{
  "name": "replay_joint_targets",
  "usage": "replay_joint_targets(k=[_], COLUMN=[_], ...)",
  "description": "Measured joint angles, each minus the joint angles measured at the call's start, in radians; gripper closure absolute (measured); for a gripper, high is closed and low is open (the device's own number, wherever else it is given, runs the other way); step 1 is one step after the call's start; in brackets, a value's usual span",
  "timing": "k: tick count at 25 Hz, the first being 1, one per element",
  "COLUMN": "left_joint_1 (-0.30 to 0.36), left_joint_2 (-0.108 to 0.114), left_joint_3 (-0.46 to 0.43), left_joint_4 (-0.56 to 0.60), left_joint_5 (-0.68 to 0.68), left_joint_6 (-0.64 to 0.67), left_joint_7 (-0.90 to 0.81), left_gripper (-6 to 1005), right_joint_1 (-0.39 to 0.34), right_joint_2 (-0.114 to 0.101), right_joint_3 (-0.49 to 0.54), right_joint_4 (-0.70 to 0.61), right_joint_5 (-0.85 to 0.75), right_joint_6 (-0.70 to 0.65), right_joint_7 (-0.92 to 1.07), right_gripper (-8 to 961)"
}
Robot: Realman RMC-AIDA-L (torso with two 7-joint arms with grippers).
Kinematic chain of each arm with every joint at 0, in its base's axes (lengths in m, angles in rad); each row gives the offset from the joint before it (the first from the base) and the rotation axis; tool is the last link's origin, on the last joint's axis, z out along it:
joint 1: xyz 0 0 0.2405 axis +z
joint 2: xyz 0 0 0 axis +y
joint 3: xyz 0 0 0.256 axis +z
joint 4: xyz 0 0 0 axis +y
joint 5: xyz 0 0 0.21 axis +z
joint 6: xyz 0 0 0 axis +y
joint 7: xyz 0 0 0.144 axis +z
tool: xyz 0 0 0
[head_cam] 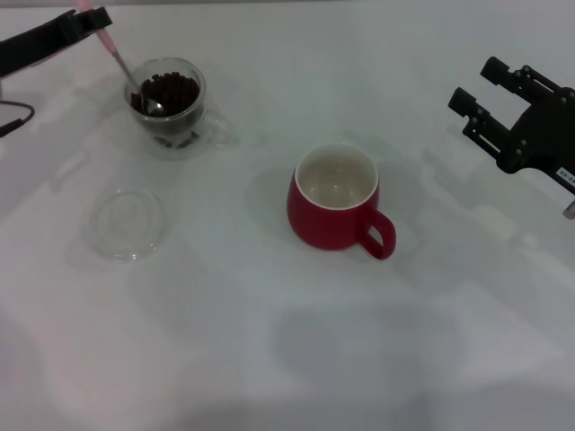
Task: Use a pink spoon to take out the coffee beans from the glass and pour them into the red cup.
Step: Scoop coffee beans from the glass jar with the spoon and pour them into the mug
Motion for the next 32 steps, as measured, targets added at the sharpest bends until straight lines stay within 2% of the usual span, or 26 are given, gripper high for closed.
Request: replay_joint_targets(k=[12,16,26,32], left_joint_1=[0.018,0.021,0.049,0.081], left_joint_2=[-0.009,-0.002,0.001,0.001], left_joint_3=[-0.001,-0.002,-0.002,-0.002], left_joint_4=[-0.063,-0.116,-0.122,-0.128], left_joint_5=[-0.039,-0.102,-0.137,-0.204], left_joint_6=[0.005,0.005,0.022,0.065], left_joint_7=[-0.061,-0.090,-0.181,-0.200], left_gripper=[877,876,876,877], right_joint_1=[0.006,0.005,0.005,0.006], right_joint_2=[0.000,-0.001,-0.002,-0.002], right_joint_3=[0.000,0.000,0.002,0.002], right_joint_4=[0.000,-0.001,-0.003,-0.002], right_joint_5=[0.000,0.000,0.000,0.000], right_joint_6=[0.016,0.019,0.019,0.022], right_joint_7=[0.000,0.000,0.000,0.000], right_gripper=[364,364,364,364])
